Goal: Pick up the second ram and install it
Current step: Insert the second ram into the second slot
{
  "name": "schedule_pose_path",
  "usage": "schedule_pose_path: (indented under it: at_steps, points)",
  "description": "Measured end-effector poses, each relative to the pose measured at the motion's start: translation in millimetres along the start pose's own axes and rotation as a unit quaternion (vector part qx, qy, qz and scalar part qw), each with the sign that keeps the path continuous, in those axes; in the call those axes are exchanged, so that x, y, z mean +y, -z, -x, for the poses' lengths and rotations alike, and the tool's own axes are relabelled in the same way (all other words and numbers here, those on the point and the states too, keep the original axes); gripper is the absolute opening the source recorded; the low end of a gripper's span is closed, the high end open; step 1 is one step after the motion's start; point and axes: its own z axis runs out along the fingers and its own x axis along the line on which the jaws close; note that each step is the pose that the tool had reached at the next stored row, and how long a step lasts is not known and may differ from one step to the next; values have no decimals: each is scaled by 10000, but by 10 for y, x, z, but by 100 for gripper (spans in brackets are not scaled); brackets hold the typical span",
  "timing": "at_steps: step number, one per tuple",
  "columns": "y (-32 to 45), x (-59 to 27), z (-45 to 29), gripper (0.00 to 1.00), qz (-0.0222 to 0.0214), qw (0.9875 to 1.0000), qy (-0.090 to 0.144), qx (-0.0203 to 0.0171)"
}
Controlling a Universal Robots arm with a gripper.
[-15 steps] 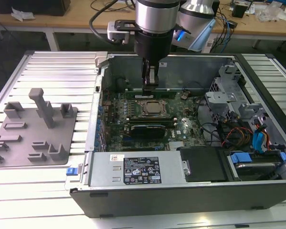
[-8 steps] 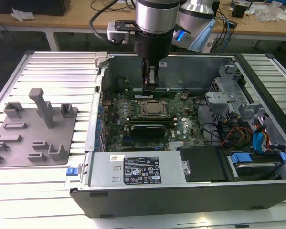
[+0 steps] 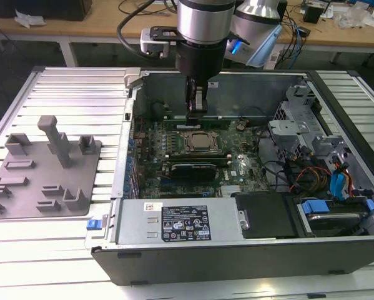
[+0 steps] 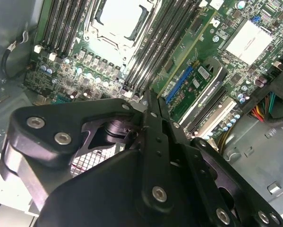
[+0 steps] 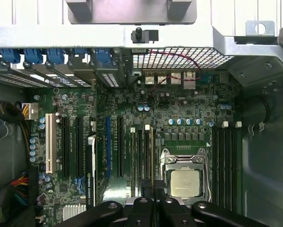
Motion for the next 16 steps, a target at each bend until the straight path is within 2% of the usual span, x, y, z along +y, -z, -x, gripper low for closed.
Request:
schedule_pose_path:
  at_steps: [3, 7, 11, 15, 16]
  points:
    - [-90, -1, -3, 10, 1, 10000, 0, 2]
    - [-157, -3, -4, 10, 1, 10000, 0, 2]
    - [-167, -4, -4, 10, 1, 10000, 0, 0]
    - [-211, -4, -5, 10, 1, 10000, 0, -7]
    - [-244, -10, -6, 10, 1, 10000, 1, -11]
